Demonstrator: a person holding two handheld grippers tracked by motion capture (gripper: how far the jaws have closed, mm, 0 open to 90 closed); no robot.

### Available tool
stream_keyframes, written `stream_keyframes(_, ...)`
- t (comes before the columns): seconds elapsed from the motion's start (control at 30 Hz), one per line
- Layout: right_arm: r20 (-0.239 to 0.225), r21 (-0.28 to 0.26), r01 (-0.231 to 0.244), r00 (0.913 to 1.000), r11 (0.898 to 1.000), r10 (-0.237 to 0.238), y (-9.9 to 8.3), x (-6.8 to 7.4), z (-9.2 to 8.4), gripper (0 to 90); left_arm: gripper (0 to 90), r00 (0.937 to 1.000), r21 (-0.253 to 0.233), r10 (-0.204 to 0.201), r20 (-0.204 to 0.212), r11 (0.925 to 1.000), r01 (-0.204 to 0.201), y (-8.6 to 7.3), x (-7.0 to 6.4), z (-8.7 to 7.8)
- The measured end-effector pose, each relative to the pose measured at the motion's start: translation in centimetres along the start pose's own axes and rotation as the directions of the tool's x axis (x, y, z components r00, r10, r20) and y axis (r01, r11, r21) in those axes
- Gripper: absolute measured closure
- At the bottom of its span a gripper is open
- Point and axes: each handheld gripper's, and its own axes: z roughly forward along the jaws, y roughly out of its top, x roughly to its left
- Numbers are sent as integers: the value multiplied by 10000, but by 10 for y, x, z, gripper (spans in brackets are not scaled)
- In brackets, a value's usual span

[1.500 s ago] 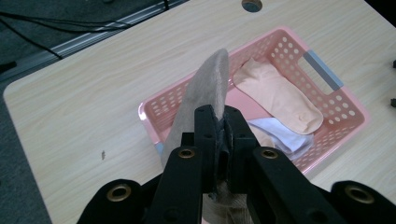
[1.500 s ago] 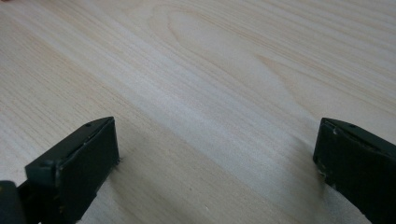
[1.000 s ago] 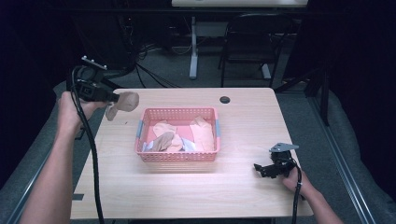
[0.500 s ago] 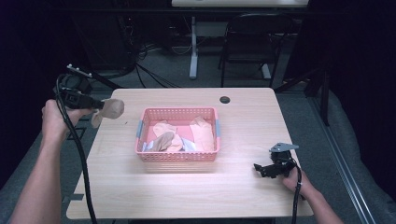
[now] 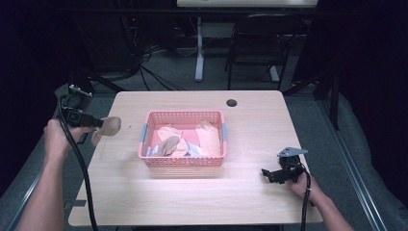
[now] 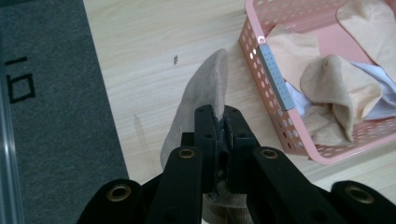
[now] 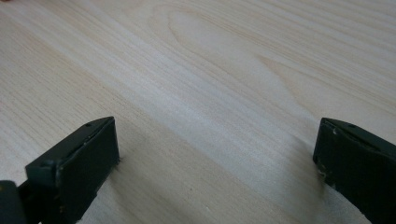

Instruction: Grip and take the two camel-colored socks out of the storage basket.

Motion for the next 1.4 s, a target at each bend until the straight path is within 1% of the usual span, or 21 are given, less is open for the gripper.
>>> stream_keyframes(0.13, 3, -18, 16, 10000, 10000, -16, 0, 0, 0, 0, 857, 9999, 369, -136, -33, 9992, 137, -7, 3, 19)
stream_keyframes(0.23, -19, -28, 11, 10000, 10000, -11, 0, 0, 0, 0, 857, 9994, 807, -305, 189, 9963, 289, -22, 7, 50)
stream_keyframes(0.27, -18, -27, 10, 10000, 10000, -10, 0, 0, 0, 0, 857, 9994, 807, -305, 189, 9963, 289, -22, 7, 50)
stream_keyframes(0.33, 1, -22, 18, 10000, 10000, -18, 0, 0, 0, 0, 857, 9990, 1196, -435, 119, 9919, 418, -33, 8, 73)
stream_keyframes(0.4, 3, -20, 21, 10000, 10000, -21, 0, 0, 0, 0, 857, 9985, 1265, -531, 114, 9906, 512, -37, 9, 81)
stream_keyframes(0.47, 2, -1, -1, 10000, 10000, 1, 0, 0, 0, 0, 856, 9947, 1211, -987, 293, 9881, 945, -47, 14, 97)
stream_keyframes(0.53, 6, -3, 0, 10000, 10000, 0, 0, 0, 0, 0, 853, 9939, 1199, -1048, 339, 9877, 1001, -51, 15, 102)
stream_keyframes(0.6, -5, 8, 10, 10000, 10000, -10, 0, 0, 0, 0, 820, 9917, 1284, -1229, 386, 9848, 1170, -59, 15, 116)
stream_keyframes(0.63, -4, 5, 4, 10000, 10000, -4, 0, 0, 0, 0, 755, 9888, 1358, -1420, 459, 9815, 1346, -60, 16, 118)
stream_keyframes(0.67, 6, 4, -2, 10000, 10000, 2, 0, 0, 0, 0, 680, 9888, 1358, -1420, 459, 9815, 1346, -60, 16, 118)
stream_keyframes(0.7, -5, 7, 1, 10000, 10000, -1, 0, 0, 0, 0, 650, 9832, 1241, -1582, 905, 9814, 1465, -62, 17, 117)
stream_keyframes(0.8, -8, -16, 19, 10000, 10000, -19, 0, 0, 0, 0, 457, 9823, 1045, -1568, 1028, 9837, 1461, -59, 15, 109)
stream_keyframes(0.83, -16, -30, 8, 10000, 10000, -8, 0, 0, 0, 0, 457, 9830, 868, -1453, 1119, 9869, 1359, -56, 12, 102)
stream_keyframes(0.87, -15, -7, -8, 10000, 10000, 8, 0, 0, 0, 0, 343, 9834, 716, -1388, 1166, 9888, 1311, -53, 10, 95)
stream_keyframes(0.9, 6, -17, 13, 10000, 10000, -13, 0, 0, 0, 0, 304, 9853, 397, -1190, 1223, 9926, 1149, -46, 5, 81)
stream_keyframes(0.97, -1, -17, 16, 10000, 10000, -16, 0, 0, 0, 0, 242, 9850, 17, -978, 1422, 9951, 985, -38, -1, 65)
stream_keyframes(1.0, 8, 1, -3, 10000, 10000, 3, 0, 0, 0, 0, 217, 9850, 17, -978, 1422, 9951, 985, -38, -1, 65)
stream_keyframes(1.03, 7, -19, 11, 10000, 10000, -11, 0, 0, 0, 0, 197, 9867, -117, -708, 1462, 9972, 733, -29, -9, 52)
stream_keyframes(1.13, -11, 10, 9, 10000, 10000, -9, 0, 0, 0, 0, 152, 9892, -384, -464, 1391, 9979, 522, -17, -19, 38)
stream_keyframes(1.3, -16, -10, -16, 10000, 10000, 16, 0, 0, 0, 0, 34, 9938, -429, -80, 1108, 9990, 128, 0, -35, 31)
stream_keyframes(1.4, -21, -29, 8, 10000, 10000, -8, 0, 0, 0, 0, 0, 9919, -615, 232, 1248, 9980, -156, 7, -44, 32)
